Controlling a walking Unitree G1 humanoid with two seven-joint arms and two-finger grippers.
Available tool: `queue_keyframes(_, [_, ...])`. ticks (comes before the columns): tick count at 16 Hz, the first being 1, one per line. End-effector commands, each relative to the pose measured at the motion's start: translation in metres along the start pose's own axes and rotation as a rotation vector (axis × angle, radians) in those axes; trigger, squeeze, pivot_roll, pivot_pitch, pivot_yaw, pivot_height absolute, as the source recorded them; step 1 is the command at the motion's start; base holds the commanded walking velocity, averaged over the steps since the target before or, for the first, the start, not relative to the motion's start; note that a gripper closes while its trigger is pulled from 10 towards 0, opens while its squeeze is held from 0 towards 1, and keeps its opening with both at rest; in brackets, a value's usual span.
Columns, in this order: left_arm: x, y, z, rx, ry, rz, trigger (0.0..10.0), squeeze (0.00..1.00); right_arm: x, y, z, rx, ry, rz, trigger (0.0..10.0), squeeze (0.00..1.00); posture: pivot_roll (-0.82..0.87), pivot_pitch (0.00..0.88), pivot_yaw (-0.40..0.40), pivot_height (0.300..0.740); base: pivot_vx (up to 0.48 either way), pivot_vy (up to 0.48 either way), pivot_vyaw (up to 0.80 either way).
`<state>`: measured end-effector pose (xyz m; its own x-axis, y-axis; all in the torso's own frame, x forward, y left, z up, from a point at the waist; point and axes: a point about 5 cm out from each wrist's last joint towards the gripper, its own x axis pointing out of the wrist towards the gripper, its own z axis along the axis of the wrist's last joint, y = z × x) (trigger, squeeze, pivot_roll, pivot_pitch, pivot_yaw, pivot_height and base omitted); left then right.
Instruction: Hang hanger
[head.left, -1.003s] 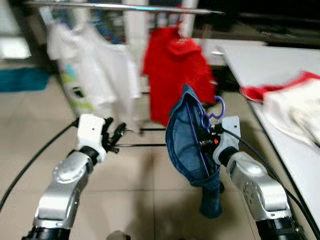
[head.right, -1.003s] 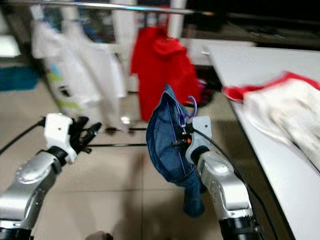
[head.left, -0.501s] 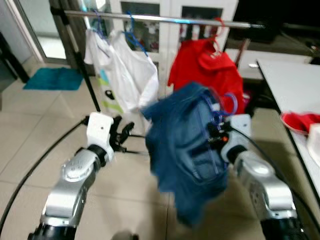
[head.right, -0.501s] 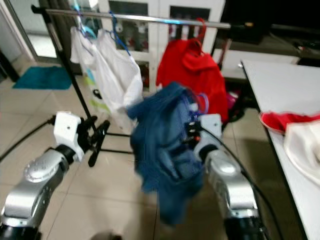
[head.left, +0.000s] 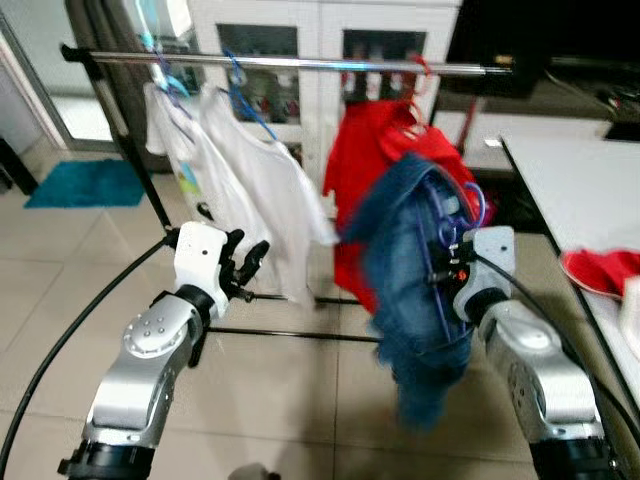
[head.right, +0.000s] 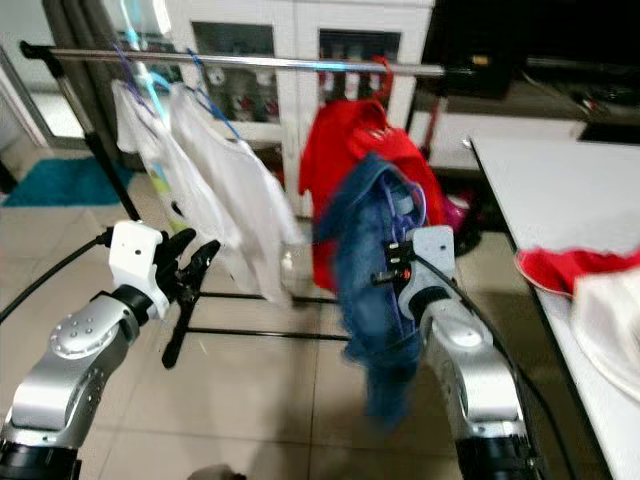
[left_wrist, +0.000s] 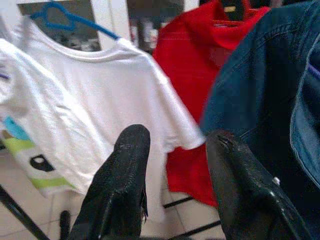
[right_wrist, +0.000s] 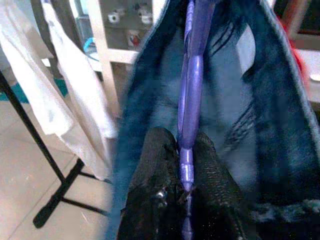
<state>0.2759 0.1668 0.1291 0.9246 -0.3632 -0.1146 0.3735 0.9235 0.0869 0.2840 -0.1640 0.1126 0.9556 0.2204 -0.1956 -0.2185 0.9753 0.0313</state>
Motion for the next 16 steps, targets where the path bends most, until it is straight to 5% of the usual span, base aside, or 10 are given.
queue_keyframes(1, [-0.001, 0.004, -0.001, 0.010, 0.008, 0.004, 10.0, 0.00, 0.003, 0.009, 0.011, -0.016, -0.049, 0.044, 10.0, 0.00, -0.06, 0.046, 0.000, 0.740, 0.375, 0.000, 0.00])
queue_keyframes(11, [-0.013, -0.004, -0.008, 0.061, 0.068, -0.122, 10.0, 0.00, 0.006, 0.027, 0.018, -0.089, 0.094, 0.287, 10.0, 0.00, -0.05, 0.053, -0.017, 0.740, 0.376, 0.000, 0.00])
queue_keyframes(16, [-0.019, -0.008, -0.007, 0.061, 0.064, -0.168, 10.0, 0.00, 0.010, 0.036, 0.028, -0.091, 0.079, 0.258, 10.0, 0.00, -0.04, 0.049, -0.029, 0.740, 0.376, 0.000, 0.00])
